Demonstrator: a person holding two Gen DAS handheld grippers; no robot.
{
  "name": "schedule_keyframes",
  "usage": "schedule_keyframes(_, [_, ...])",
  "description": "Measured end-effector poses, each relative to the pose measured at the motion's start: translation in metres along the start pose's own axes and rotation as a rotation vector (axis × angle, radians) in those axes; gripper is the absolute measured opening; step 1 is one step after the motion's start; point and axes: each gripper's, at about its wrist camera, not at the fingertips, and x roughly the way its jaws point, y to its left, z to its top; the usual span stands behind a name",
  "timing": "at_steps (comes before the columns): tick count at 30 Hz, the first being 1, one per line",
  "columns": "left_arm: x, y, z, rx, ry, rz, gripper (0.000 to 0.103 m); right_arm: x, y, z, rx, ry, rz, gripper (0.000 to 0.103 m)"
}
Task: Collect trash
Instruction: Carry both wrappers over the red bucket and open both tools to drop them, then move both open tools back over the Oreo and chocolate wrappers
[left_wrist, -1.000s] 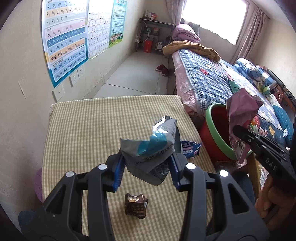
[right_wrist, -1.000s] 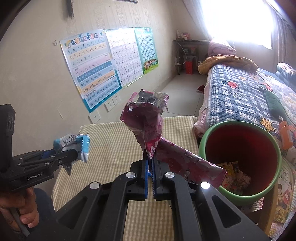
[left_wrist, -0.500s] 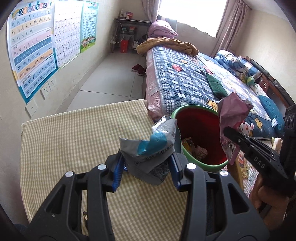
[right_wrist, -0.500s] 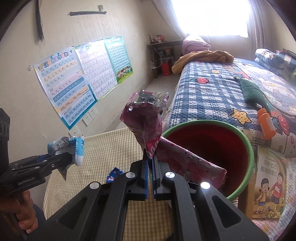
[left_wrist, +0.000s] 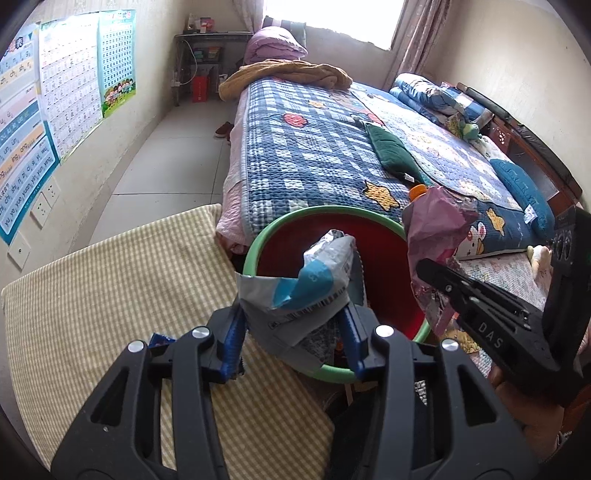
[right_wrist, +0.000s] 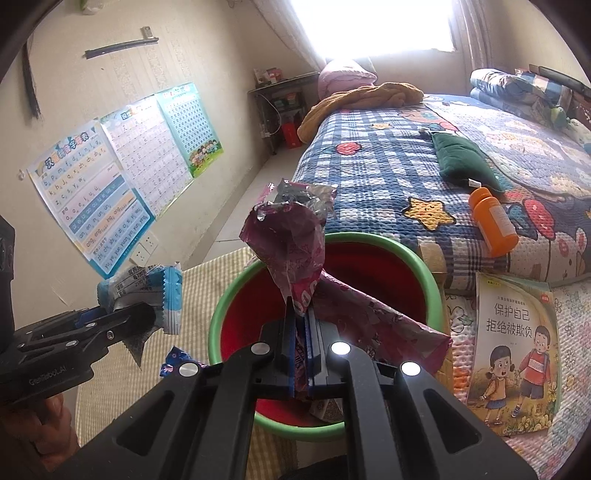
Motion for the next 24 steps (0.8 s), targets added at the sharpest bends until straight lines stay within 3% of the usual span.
schedule_keyframes(4, [0.011, -0.007, 0.007, 0.008, 0.011, -0.005, 0.046, 0.006, -0.008, 0.0, 0.012, 0.016, 0.001, 0.006])
schedule_keyframes(5, [0.013, -0.008, 0.009, 0.008, 0.014, -0.007, 0.047, 0.008, -0.009, 0.0, 0.015, 0.021, 0.001, 0.011])
schedule_keyframes(6, [0.016, -0.009, 0.01, 0.007, 0.019, -0.009, 0.052, 0.009, -0.011, 0.0, 0.019, 0.025, -0.005, 0.019])
schedule_keyframes(7, [0.017, -0.009, 0.011, 0.003, 0.02, -0.01, 0.054, 0.009, -0.013, 0.0, 0.023, 0.023, -0.007, 0.035])
schedule_keyframes(8, [0.017, -0.009, 0.011, -0.003, 0.02, -0.011, 0.059, 0.009, -0.014, -0.001, 0.026, 0.018, -0.011, 0.043])
schedule_keyframes(12, [0.014, -0.001, 0.011, -0.032, 0.01, -0.02, 0.08, 0.01, -0.017, -0.003, 0.027, 0.024, -0.026, 0.052])
schedule_keyframes(24, [-0.014, 0.017, 0.007, -0.078, -0.032, 0.003, 0.097, -0.001, 0.0, -0.008, 0.001, 0.025, -0.029, 0.07])
